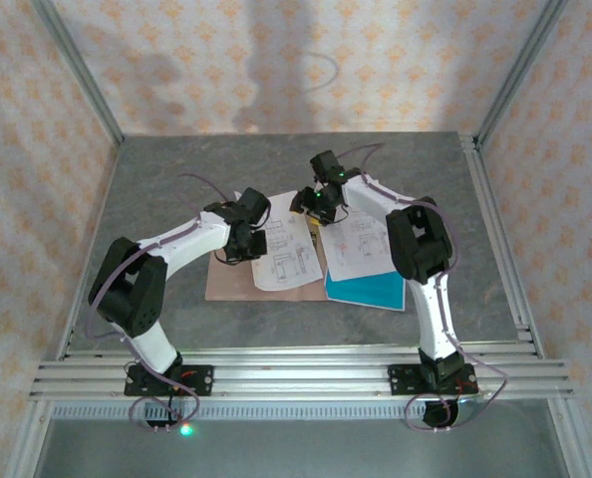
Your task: Put the files into the folder
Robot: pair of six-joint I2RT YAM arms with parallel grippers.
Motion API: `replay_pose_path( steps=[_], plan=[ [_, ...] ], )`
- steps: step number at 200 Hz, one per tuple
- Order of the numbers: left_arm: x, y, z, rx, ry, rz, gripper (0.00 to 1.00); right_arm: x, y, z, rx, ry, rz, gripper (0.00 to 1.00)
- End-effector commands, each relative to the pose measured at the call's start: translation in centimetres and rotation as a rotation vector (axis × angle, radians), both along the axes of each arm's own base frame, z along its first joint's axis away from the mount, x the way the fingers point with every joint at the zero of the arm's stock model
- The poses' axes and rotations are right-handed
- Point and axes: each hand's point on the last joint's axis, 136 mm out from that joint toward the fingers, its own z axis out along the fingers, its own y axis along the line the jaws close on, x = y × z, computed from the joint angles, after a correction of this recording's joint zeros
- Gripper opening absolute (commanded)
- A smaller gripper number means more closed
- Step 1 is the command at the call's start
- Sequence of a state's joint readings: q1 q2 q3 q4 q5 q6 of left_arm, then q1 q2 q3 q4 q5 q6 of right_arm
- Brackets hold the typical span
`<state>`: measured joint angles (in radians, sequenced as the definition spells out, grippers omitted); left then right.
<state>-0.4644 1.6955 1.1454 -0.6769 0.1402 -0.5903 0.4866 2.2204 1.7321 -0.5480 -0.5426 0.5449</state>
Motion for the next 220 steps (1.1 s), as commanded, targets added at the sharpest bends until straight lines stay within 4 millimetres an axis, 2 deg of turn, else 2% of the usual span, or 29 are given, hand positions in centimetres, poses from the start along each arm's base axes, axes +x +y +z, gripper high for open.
replay_pose_path(
  steps=[1, 44, 71, 107, 143, 220],
  plan=[
    [1.0, 0.2, 0.3, 0.033, -0.025, -0.018, 0.0, -0.4, 0.2, -0.5, -0.029, 0.016, 0.025, 0.58],
    [1.1, 0.1, 0.2, 0.032, -0.027, -0.019, 0.0, -0.9, 1.6, -0.4, 0.002, 0.016, 0.075, 0.57],
    [1.3, 0.0, 0.0, 0.034, -0.031, -0.022, 0.0, -1.5, 2.2, 0.4, 0.023, 0.008, 0.103, 0.55],
    [1.3, 0.1, -0.3, 0.039, -0.027, -0.02, 0.0, -2.0, 2.1, 2.9, 0.058, -0.035, 0.108, 0.53],
    [1.3, 0.3, -0.6, 0.051, -0.024, -0.023, 0.0, -2.9, 2.9, 4.8, 0.144, -0.052, 0.125, 0.51],
    [1.7, 0.7, -0.7, 0.091, -0.027, -0.029, 0.0, -5.4, 2.9, 3.1, 0.138, -0.012, 0.174, 0.41]
  ],
)
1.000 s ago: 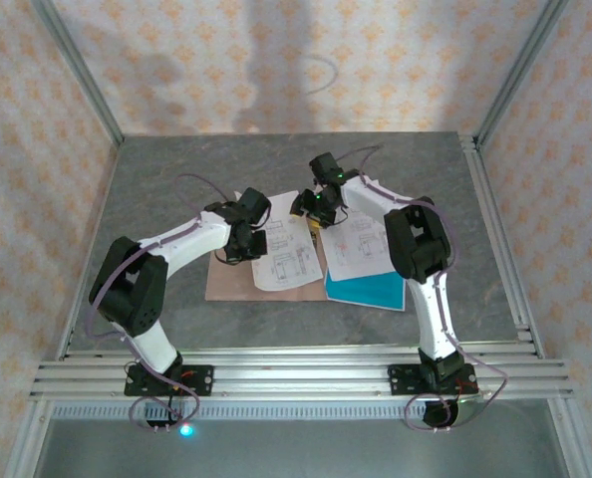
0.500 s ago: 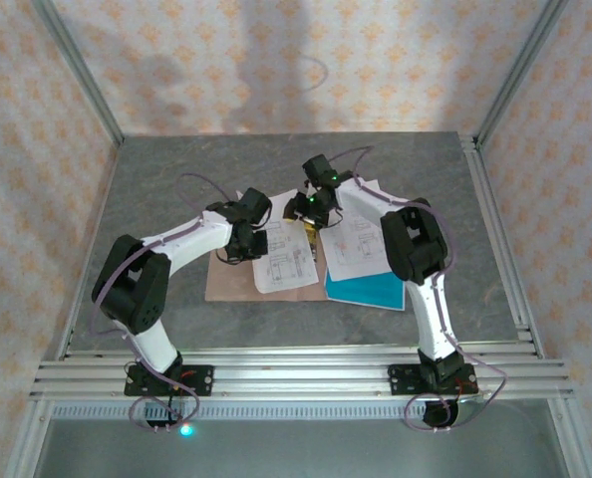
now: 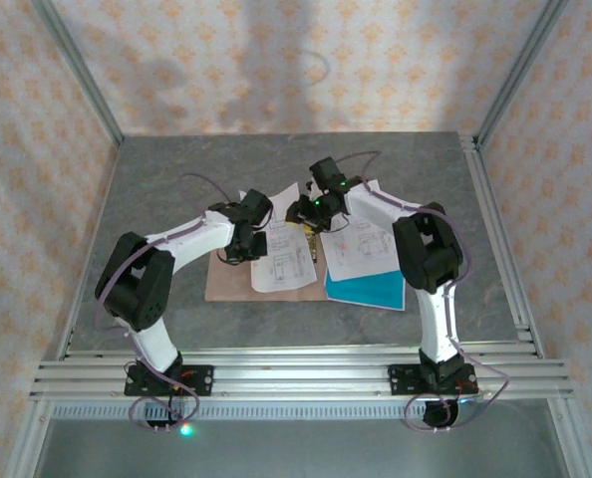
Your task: Put the files into the folder
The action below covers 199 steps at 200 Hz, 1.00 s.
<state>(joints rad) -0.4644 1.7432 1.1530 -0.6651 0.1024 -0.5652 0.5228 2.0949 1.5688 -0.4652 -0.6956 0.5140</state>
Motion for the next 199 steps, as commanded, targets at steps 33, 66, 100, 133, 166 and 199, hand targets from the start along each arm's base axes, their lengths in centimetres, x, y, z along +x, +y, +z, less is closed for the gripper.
replay_pose_path(
  steps=[33, 66, 100, 133, 166, 199],
  plan=[
    [1.3, 0.2, 0.5, 0.044, -0.033, -0.014, 0.0, -2.1, 0.8, 0.7, -0.025, -0.035, 0.09, 0.38],
    [1.4, 0.2, 0.2, 0.046, -0.03, -0.014, 0.0, -2.8, 0.8, 0.7, -0.04, -0.047, 0.106, 0.34],
    [1.6, 0.2, 0.5, 0.058, -0.035, -0.042, 0.0, -3.3, 0.7, 0.1, -0.066, -0.042, 0.124, 0.26],
    [1.6, 0.4, 0.7, 0.066, -0.039, -0.044, 0.0, -3.7, 0.3, -0.2, -0.114, -0.05, 0.155, 0.17],
    [1.6, 0.7, 1.1, 0.076, -0.047, -0.036, 0.0, -3.5, -1.0, 0.5, -0.177, -0.114, 0.156, 0.0],
    [1.1, 1.8, 2.8, 0.095, -0.08, 0.028, 0.4, -3.4, -2.5, 2.4, -0.223, -0.202, 0.136, 0.0]
  ],
)
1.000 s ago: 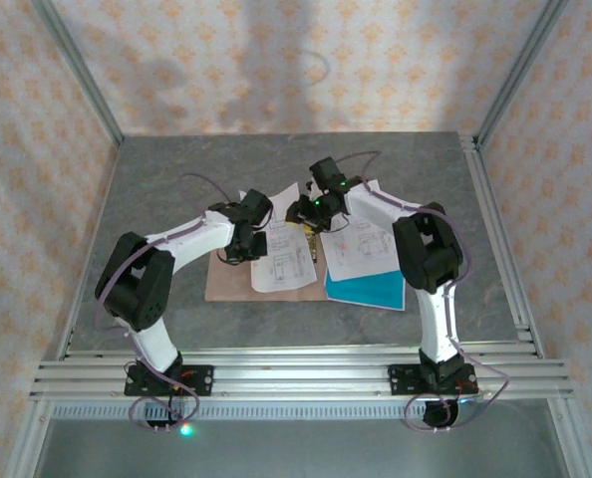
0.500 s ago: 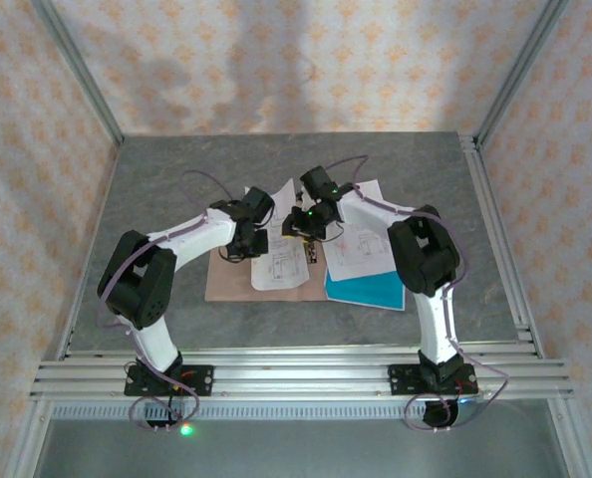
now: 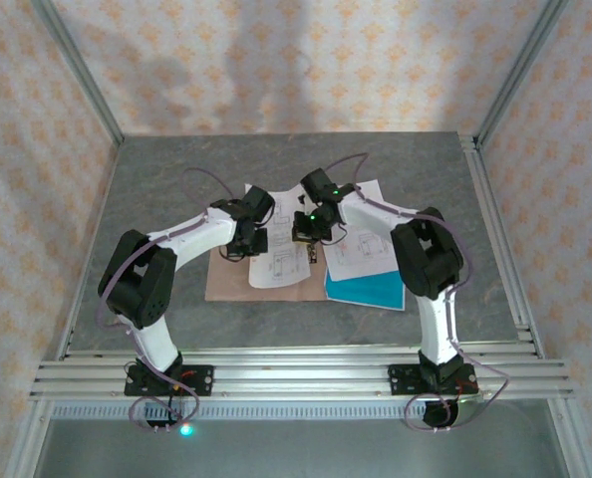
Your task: Put the files into the folder
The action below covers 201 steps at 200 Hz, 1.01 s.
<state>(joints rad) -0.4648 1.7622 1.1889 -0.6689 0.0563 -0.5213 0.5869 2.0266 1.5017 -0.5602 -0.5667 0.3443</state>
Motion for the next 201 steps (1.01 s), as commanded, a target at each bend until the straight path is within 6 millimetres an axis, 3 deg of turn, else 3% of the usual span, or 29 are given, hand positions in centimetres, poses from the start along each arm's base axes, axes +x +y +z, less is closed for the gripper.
replay_pose_path(
  steps=[1, 13, 43, 67, 114, 153, 201],
  plan=[
    [-0.1, 1.6, 2.4, 0.047, -0.051, 0.062, 0.41, 0.2, -1.7, 3.4, -0.049, -0.133, -0.003, 0.0],
    [-0.7, 2.3, 3.1, 0.06, -0.064, 0.094, 0.51, 0.1, -2.3, 4.1, -0.063, -0.162, -0.013, 0.0],
    [-2.7, 3.8, 3.5, 0.028, -0.068, 0.18, 0.51, 0.0, -5.1, 5.1, -0.125, -0.238, -0.079, 0.0],
    [-4.7, 4.8, 2.0, -0.062, -0.026, 0.267, 0.44, -0.2, -7.7, 6.3, -0.146, -0.303, -0.138, 0.0],
    [-7.2, 9.1, -1.0, -0.13, 0.051, 0.45, 0.29, -2.1, -10.5, 10.1, -0.149, -0.466, -0.144, 0.0],
    [-7.8, 10.5, -3.0, -0.171, 0.084, 0.524, 0.18, -3.9, -10.2, 11.2, -0.093, -0.505, -0.116, 0.0],
    [-8.9, 11.2, -4.2, -0.139, 0.099, 0.532, 0.03, -5.0, -9.0, 10.6, -0.065, -0.498, -0.095, 0.0]
  ],
)
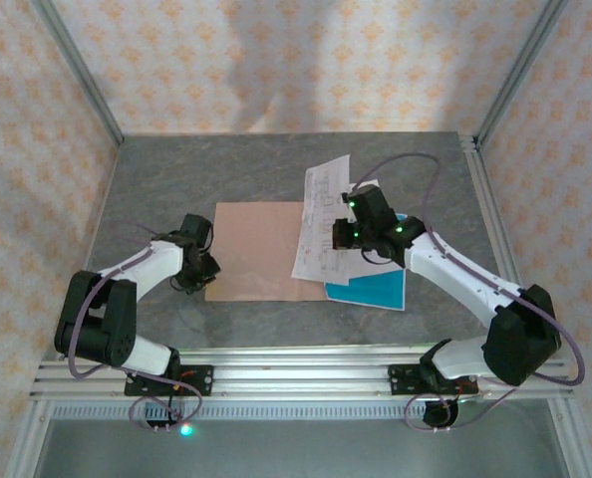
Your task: Put the files into the folder
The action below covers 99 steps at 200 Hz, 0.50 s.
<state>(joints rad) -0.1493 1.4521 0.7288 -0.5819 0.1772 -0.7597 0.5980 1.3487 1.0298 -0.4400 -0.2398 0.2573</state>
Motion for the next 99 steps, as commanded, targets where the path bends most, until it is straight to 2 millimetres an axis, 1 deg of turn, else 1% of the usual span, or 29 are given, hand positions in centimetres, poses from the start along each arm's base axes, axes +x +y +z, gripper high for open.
replay_pose_path(
  steps=[1, 22, 51, 99],
  plan=[
    [-0.5, 0.4, -0.6, 0.007, 0.004, 0.01, 0.03, -0.1, 0.4, 0.3, 0.011, -0.033, 0.001, 0.0],
    [-0.9, 0.5, -0.8, 0.008, 0.009, 0.008, 0.0, -0.3, 0.8, 0.1, 0.027, -0.027, 0.003, 0.0],
    [-1.0, 0.3, -1.0, -0.002, 0.009, 0.006, 0.0, -0.6, 1.3, 0.0, 0.038, -0.023, 0.008, 0.0],
    [-0.9, 0.2, -0.5, -0.009, -0.008, 0.009, 0.0, -0.7, 1.9, 0.0, 0.073, -0.017, 0.005, 0.0]
  ],
)
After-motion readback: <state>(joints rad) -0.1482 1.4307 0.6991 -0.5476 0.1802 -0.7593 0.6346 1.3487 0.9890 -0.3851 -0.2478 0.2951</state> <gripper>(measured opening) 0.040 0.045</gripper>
